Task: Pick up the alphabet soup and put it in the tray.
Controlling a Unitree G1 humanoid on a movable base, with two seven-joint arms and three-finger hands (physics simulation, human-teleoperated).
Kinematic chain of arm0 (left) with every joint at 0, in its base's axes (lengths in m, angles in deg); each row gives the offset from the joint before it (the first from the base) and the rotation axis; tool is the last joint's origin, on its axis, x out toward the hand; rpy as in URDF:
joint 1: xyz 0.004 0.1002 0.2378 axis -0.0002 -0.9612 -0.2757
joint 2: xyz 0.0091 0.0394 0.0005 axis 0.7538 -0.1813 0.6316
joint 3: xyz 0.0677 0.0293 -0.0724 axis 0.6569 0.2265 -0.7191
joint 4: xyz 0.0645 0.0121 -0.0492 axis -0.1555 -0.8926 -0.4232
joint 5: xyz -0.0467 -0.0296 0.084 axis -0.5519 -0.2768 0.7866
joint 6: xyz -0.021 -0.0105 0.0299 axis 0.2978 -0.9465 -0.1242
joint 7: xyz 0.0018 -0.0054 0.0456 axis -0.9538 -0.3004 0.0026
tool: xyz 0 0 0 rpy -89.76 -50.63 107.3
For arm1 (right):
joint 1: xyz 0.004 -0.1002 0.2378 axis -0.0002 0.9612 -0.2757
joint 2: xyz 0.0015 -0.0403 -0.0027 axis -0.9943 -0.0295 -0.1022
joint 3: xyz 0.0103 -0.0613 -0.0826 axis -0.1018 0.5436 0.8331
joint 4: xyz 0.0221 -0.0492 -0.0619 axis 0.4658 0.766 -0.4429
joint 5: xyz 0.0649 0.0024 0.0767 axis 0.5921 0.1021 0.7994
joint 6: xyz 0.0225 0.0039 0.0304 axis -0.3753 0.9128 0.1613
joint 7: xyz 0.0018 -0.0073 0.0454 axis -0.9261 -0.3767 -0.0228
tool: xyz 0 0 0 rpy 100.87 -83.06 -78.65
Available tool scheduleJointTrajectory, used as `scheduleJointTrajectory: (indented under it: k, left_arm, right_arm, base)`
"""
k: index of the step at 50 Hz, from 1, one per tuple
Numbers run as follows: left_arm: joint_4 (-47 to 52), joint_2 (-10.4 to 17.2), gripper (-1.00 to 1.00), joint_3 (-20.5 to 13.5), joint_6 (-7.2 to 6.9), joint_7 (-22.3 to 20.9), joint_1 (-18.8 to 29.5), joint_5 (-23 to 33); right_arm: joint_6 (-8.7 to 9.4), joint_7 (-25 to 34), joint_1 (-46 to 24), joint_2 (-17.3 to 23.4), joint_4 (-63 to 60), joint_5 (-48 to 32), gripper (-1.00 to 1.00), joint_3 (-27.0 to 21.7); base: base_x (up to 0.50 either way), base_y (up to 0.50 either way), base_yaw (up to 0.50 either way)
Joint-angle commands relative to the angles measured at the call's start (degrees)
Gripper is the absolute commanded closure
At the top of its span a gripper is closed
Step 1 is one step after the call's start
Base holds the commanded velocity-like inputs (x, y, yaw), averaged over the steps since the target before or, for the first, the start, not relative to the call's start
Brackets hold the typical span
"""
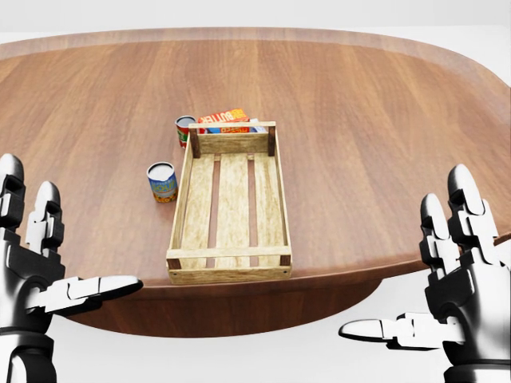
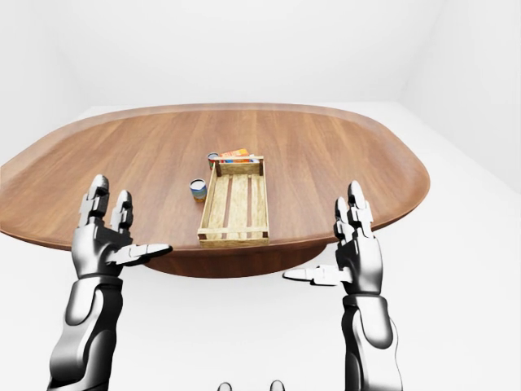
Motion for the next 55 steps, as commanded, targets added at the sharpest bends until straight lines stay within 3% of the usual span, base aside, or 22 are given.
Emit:
scheduleJointTrajectory:
  k: [1, 11, 55]
  left_arm:
    - [1.27, 0.04, -1.0, -0.2, 0.0, 0.28, -0.34, -0.25]
    - [1.24, 0.18, -1.0, -0.7, 0.0, 0.2, -0.14, -0.67]
    - [2.46, 0.12, -1.0, -0.89, 0.0, 0.16, -0.48, -0.78]
  right_arm:
    - [0.0, -0.4, 0.06, 0.07, -0.1, -0.29, -1.0, 0.18]
    - [0.0, -0.14, 0.6, 0.35, -0.92, -6.3, -1.0, 2.8]
    - [0.0, 0.75, 1.04, -0.06, -2.3, -4.4, -1.0, 3.19]
  base:
    - [0.0, 0.0, 0.0]
    - [0.18, 0.0, 0.0]
    - [0.5, 0.0, 0.0]
